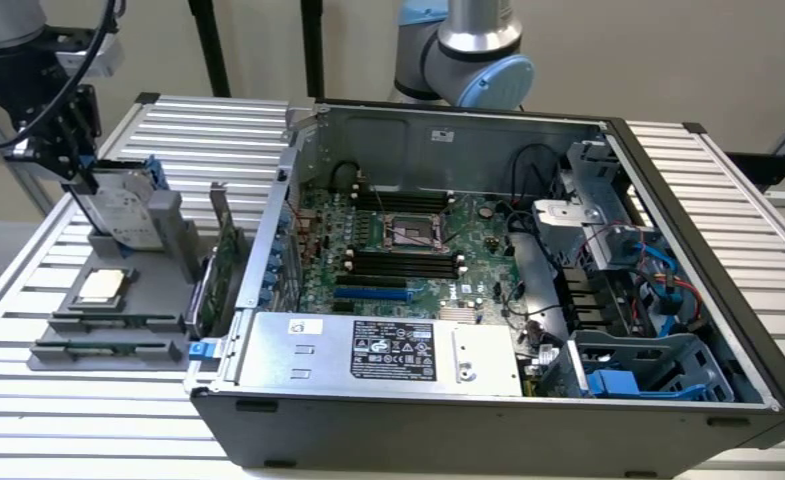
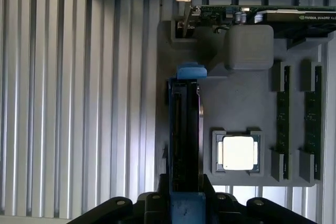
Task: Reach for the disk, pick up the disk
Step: 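Pick up the disk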
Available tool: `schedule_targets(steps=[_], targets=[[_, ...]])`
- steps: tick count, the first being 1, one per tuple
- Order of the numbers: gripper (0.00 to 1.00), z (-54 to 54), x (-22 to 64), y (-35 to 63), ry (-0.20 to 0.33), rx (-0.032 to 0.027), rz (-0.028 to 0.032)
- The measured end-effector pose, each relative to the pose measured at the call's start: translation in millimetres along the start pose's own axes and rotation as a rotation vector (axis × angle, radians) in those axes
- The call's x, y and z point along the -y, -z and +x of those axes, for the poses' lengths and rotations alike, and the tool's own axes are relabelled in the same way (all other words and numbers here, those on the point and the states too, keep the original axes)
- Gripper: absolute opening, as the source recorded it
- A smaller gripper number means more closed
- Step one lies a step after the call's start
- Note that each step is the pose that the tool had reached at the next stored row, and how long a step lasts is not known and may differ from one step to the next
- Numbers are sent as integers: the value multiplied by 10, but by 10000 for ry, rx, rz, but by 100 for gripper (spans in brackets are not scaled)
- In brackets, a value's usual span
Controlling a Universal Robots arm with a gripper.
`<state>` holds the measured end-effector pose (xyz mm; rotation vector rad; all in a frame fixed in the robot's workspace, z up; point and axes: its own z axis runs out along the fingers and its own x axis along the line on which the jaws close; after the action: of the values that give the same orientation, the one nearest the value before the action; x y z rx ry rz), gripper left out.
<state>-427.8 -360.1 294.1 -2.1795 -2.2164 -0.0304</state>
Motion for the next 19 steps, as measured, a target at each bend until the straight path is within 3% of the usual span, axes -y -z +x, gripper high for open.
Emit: schedule_targets(steps=[4,10,15,19], targets=[[33,-11,0,1,0,-82,-1],[33,-15,-1,1,1,-89,-1],[33,-26,-7,1,1,-147,-3],[33,-26,-7,1,2,-153,-3]])
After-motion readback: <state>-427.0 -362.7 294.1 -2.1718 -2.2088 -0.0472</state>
